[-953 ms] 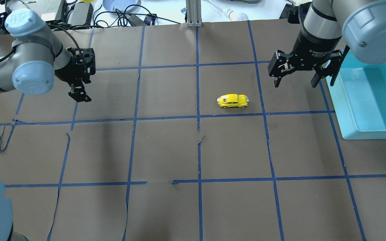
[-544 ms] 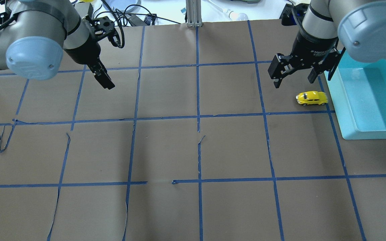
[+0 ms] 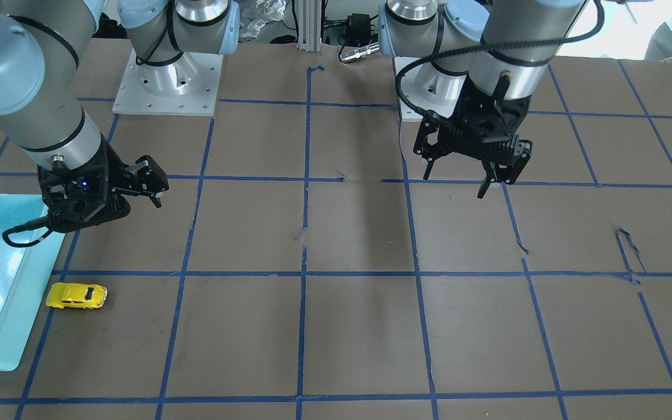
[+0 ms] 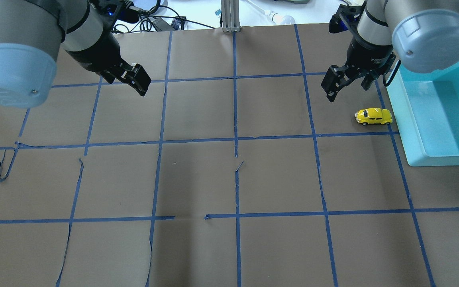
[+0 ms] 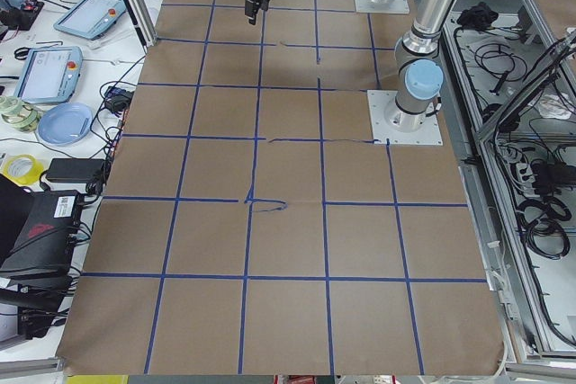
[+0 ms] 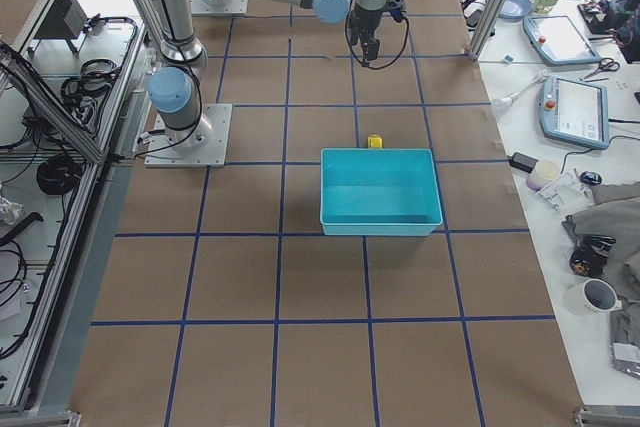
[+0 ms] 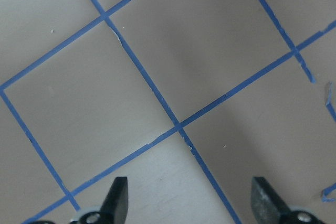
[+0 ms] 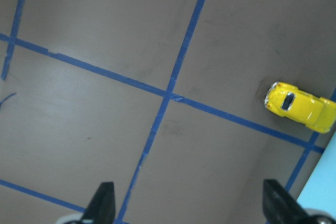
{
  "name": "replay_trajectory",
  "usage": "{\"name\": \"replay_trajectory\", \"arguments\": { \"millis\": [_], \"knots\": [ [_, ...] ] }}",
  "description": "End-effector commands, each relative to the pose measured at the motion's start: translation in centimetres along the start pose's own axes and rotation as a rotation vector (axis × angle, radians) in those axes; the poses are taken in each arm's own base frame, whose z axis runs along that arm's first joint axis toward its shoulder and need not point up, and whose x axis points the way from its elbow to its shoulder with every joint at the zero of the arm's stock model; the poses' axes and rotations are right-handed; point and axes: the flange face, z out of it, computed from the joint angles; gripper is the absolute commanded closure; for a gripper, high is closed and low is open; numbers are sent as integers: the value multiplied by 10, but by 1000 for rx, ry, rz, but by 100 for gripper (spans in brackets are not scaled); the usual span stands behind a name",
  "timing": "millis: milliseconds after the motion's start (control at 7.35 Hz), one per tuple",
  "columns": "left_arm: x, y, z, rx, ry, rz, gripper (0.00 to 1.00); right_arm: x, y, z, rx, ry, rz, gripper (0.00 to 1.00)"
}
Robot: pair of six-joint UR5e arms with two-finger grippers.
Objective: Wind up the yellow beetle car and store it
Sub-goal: 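Lower the right gripper onto the stopped car while the left arm rises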
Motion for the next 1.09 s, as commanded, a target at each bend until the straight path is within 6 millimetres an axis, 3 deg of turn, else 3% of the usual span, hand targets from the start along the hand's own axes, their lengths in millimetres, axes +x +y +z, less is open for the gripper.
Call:
{"name": "replay_trajectory", "arguments": {
  "millis": [0,136,272,544,817,953],
  "knots": [
    [6,14,-8,-10,-2,-200,5,43,3,26,32,10,-161,0],
    [4,15,-7,1,-4,-201,1,57,7,47,50,39,-214,0],
    [-12,14,-14,15,-19,-217,0,77,15,66,58,99,-335,0],
    [-30,14,-20,46,-23,-251,0,99,19,97,-43,199,-483,0],
    [-32,16,-21,47,-39,-254,0,116,17,115,-84,181,-560,0],
    [-30,15,-21,43,-38,-268,0,118,14,134,-109,151,-632,0]
  ]
}}
